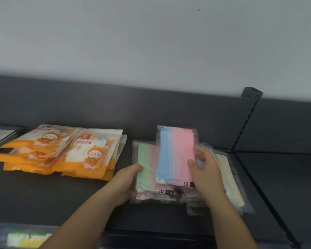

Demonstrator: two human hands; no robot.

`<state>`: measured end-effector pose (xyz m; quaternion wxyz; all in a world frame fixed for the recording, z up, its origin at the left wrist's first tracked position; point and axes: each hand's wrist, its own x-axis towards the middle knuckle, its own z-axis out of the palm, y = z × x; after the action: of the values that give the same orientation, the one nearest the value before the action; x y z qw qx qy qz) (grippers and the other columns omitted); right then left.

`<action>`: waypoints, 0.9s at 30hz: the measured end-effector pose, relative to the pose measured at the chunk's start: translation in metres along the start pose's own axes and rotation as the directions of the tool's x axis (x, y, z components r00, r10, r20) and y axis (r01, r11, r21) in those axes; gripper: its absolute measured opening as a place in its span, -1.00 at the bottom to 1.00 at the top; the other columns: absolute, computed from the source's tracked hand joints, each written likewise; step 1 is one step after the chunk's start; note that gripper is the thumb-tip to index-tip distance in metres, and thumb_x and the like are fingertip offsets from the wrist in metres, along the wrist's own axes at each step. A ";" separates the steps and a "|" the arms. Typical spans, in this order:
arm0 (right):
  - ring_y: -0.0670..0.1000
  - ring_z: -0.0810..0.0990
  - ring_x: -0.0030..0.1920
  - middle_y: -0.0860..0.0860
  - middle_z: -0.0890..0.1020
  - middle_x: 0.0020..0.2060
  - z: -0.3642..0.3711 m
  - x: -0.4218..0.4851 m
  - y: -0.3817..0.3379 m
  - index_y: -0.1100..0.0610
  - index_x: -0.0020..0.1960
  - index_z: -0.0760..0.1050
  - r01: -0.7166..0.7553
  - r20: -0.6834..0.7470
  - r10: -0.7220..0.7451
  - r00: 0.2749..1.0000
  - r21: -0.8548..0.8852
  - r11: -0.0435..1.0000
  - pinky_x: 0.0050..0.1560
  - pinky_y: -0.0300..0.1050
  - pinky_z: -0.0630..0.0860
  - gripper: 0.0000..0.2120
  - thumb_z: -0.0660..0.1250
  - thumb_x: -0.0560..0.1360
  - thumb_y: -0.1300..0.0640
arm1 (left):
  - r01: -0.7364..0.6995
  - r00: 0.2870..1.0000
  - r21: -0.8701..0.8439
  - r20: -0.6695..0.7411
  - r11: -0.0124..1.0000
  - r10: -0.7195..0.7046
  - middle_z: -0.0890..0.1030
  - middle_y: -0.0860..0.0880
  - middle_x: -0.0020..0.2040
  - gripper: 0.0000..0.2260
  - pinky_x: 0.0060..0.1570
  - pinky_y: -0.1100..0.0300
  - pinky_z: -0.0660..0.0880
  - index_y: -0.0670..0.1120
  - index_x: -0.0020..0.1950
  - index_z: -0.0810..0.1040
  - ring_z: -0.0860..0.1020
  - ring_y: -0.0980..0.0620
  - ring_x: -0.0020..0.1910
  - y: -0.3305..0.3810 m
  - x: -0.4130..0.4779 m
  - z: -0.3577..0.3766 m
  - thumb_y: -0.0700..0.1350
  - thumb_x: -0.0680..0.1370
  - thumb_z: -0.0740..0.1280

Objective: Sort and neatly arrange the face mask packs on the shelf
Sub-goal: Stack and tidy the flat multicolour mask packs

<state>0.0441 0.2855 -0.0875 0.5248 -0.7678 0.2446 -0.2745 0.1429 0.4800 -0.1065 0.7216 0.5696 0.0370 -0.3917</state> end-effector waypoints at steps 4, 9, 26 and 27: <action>0.08 0.60 0.13 0.02 0.51 0.22 -0.018 0.001 0.007 -0.09 0.36 0.32 -0.138 -0.068 0.166 0.984 0.302 0.943 0.02 0.14 0.63 -0.54 0.34 0.57 0.26 | -0.124 0.991 0.014 -0.039 0.992 0.124 0.67 -0.25 0.13 -0.73 0.07 -0.19 0.60 -0.19 0.29 0.44 0.69 -0.24 0.04 -0.006 0.003 -0.004 -0.14 0.62 0.30; 0.08 0.62 0.03 0.07 0.51 0.23 -0.033 0.005 0.018 -0.09 0.44 0.23 -0.194 -0.080 0.224 0.971 0.276 0.941 0.01 0.15 0.63 -0.44 0.37 0.55 0.23 | -0.201 0.979 0.016 -0.024 0.979 0.202 0.68 -0.20 0.14 -0.71 0.09 -0.16 0.60 -0.17 0.28 0.46 0.68 -0.20 0.07 -0.007 0.002 -0.004 -0.15 0.59 0.35; -0.23 0.49 0.07 -0.10 0.45 0.16 0.002 -0.015 -0.020 -0.06 0.12 0.53 0.098 0.283 -0.063 0.957 -0.112 0.989 0.08 -0.34 0.47 -0.74 0.40 0.49 -0.13 | -0.477 0.874 -0.009 0.099 0.879 0.475 0.68 -0.21 0.16 -0.63 -0.01 -0.04 0.66 -0.15 0.30 0.52 0.66 -0.20 0.12 -0.003 -0.011 0.002 -0.19 0.49 0.36; -0.20 0.51 0.08 -0.11 0.42 0.19 0.009 -0.016 -0.015 -0.05 0.21 0.47 0.078 0.307 -0.029 0.951 -0.149 0.986 0.06 -0.25 0.54 -0.56 0.46 0.42 -0.19 | -0.483 0.871 0.000 0.105 0.875 0.481 0.68 -0.20 0.16 -0.65 0.00 -0.04 0.65 -0.14 0.29 0.52 0.66 -0.19 0.12 -0.004 -0.011 0.002 -0.17 0.50 0.34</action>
<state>0.0397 0.3067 -0.0786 0.4853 -0.8467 0.1611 -0.1468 0.1323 0.4836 -0.1032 0.7897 0.5497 -0.1481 -0.2284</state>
